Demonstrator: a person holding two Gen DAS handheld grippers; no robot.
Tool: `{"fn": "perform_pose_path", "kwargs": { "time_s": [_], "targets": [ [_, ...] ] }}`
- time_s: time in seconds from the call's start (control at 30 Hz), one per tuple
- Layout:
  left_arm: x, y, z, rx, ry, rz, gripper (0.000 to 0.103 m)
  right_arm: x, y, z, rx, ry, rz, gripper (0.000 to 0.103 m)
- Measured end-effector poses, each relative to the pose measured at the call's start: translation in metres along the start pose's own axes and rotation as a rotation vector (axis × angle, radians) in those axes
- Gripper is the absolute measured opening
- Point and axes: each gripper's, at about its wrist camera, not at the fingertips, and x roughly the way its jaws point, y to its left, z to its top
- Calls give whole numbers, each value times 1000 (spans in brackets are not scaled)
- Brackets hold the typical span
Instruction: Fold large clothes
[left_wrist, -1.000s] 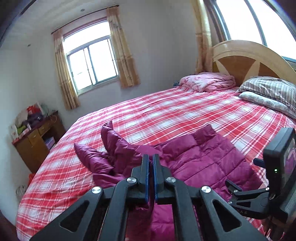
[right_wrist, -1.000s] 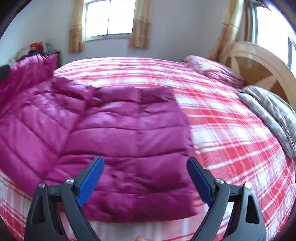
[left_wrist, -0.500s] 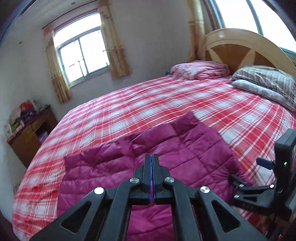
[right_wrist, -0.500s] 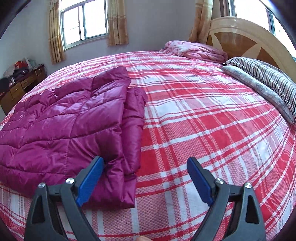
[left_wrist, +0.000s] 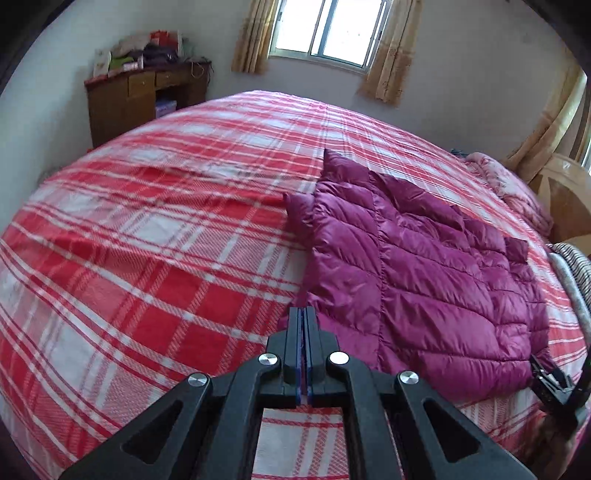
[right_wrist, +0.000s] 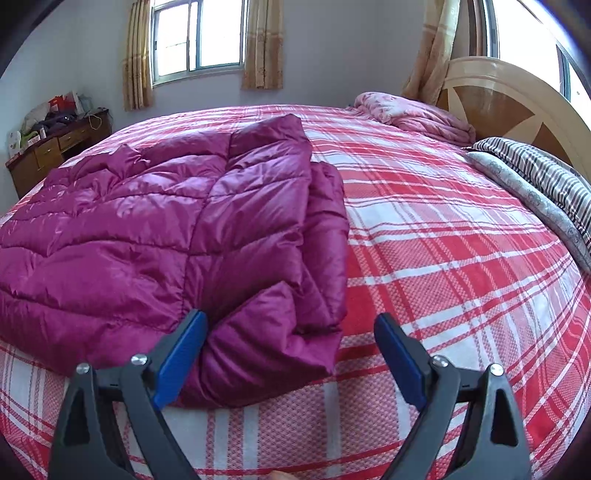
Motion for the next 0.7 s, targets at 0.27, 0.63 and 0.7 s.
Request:
{"fn": "perform_pose_path", "kwargs": {
  "time_s": [0.27,0.63,0.7],
  "targets": [
    [-9,-3,-5,-108,-69,-52,27,0,2,-2,-19,-3,-3,94],
    [35,-7,-22,-38,28,61,102,0,4,-3,-24,-9,-12,94],
    [42,-11,-22,-31,20,77,102,0,4,-3,-22,-9,-10,94]
  ]
}}
